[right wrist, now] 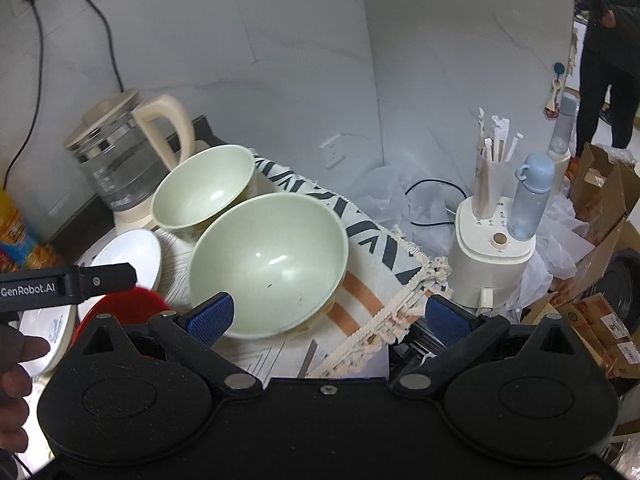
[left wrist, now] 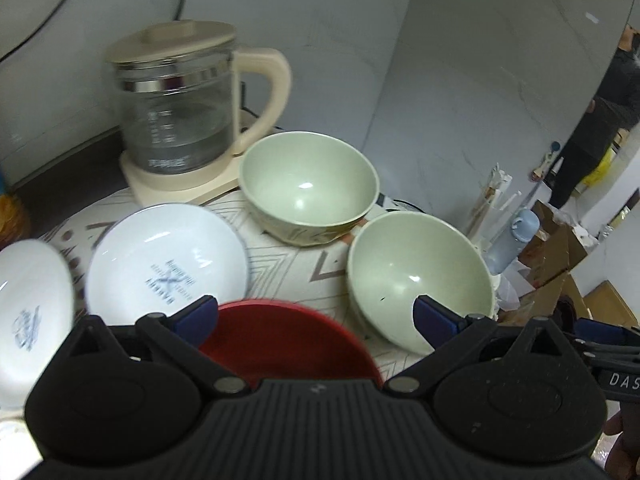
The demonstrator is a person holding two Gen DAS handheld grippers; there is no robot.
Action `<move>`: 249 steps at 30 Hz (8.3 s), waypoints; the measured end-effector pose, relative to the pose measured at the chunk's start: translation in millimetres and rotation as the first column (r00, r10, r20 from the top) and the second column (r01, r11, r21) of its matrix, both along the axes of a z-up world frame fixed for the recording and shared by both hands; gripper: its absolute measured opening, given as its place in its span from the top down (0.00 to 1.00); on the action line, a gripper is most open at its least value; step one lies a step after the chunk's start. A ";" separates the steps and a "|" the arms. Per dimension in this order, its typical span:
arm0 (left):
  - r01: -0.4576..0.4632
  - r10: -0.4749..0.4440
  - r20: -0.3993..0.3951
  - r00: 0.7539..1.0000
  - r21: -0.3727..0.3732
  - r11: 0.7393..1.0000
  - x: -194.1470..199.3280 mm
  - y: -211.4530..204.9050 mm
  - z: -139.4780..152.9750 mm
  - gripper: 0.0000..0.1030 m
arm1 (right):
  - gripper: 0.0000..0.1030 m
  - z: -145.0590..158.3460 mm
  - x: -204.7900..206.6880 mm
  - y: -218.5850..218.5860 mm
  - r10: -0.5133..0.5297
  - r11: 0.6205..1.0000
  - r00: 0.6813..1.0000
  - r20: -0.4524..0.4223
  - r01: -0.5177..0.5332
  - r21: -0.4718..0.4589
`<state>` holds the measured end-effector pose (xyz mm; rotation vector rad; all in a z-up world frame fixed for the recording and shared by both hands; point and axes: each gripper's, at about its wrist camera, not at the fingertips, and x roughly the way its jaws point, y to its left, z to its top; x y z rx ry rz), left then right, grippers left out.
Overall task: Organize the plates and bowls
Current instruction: 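Move both grippers toward the large pale green bowl, then close both grippers on the rim of the large pale green bowl, then lift the large green bowl with both grippers and lower it into the red bowl, then open both grippers and move them to the small pale green bowl, then close both grippers on the rim of the small pale green bowl, then carry the small green bowl with both grippers onto the stacked bowls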
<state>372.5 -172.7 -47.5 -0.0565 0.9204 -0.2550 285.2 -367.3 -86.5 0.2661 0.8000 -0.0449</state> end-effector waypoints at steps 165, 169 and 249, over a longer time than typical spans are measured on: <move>0.080 -0.106 0.036 0.994 0.436 0.896 -38.2 61.6 -20.9 0.21 | 0.44 3.1 37.6 108.4 0.557 0.830 0.829 -0.044 -0.556 0.032; 0.076 -0.104 0.045 0.994 0.417 0.906 -24.8 60.1 -18.3 0.21 | 0.36 10.7 49.4 99.3 0.512 0.859 0.859 -0.018 -0.512 0.012; -0.499 0.418 -0.287 0.862 -0.338 0.798 117.0 86.2 -43.8 0.91 | 0.80 -31.1 138.3 42.7 -0.044 0.846 0.990 -0.131 0.106 0.523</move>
